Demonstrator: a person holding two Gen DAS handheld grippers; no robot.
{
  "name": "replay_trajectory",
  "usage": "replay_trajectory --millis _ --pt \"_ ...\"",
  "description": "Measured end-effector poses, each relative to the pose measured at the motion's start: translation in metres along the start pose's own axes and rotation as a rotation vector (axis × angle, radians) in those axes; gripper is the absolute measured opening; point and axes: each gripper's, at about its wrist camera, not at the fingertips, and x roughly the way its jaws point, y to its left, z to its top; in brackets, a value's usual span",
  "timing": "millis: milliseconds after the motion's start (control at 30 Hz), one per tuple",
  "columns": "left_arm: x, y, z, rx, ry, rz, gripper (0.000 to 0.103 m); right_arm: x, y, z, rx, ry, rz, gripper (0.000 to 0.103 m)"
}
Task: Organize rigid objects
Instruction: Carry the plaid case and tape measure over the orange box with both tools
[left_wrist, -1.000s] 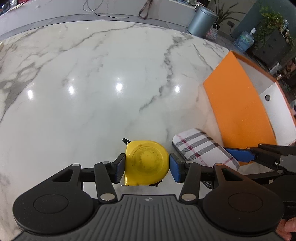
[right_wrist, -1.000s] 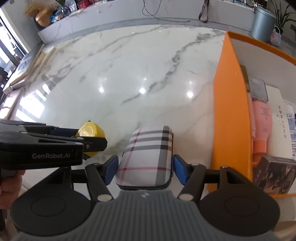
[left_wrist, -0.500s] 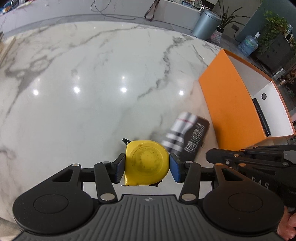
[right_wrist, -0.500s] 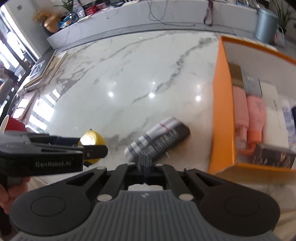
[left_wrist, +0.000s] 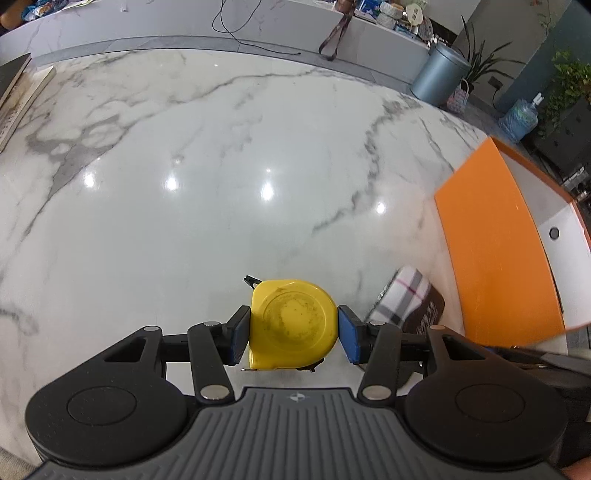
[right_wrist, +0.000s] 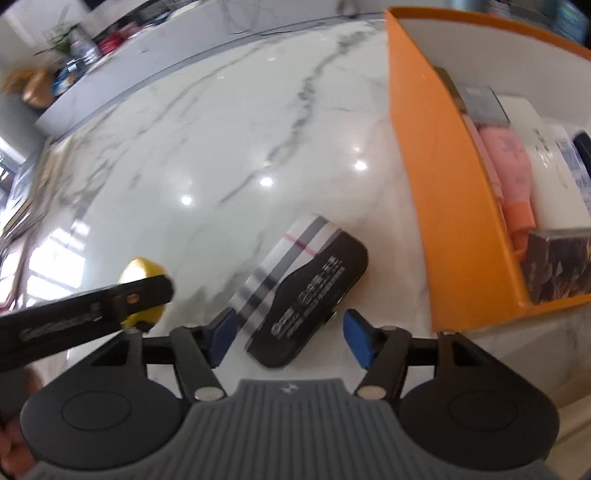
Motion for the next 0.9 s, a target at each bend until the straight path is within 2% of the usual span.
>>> replay_trajectory --millis 100,200,267,467,600,700,900 --pt "0.007 0.003 0.003 -0.004 -0.003 -0.004 0.056 0.009 0.001 0.006 0.026 -0.02 -0.03 0.065" --pt "0.012 0.007 0.004 -0.015 0.004 -0.025 0.057 0.019 0.004 0.011 0.028 -0.02 -0.037 0.072" --pt "0.015 0.011 0.004 -0.027 0.003 -0.03 0.056 0.022 0.008 0.013 0.01 -0.035 -0.052 0.072" --pt "0.017 0.025 0.004 -0.082 -0.008 -0.033 0.056 0.033 0.027 0.019 -0.109 -0.044 -0.104 0.069" --pt "0.02 0.03 0.004 -0.095 -0.004 -0.024 0.056 0.039 0.044 0.014 -0.254 -0.035 -0.167 0.069" --pt "0.02 0.029 0.004 -0.086 -0.004 -0.016 0.056 0.039 0.046 0.013 -0.29 -0.024 -0.152 0.068" --pt "0.016 0.027 0.003 -0.079 -0.014 -0.018 0.056 0.035 0.038 0.016 -0.259 0.008 -0.077 0.067"
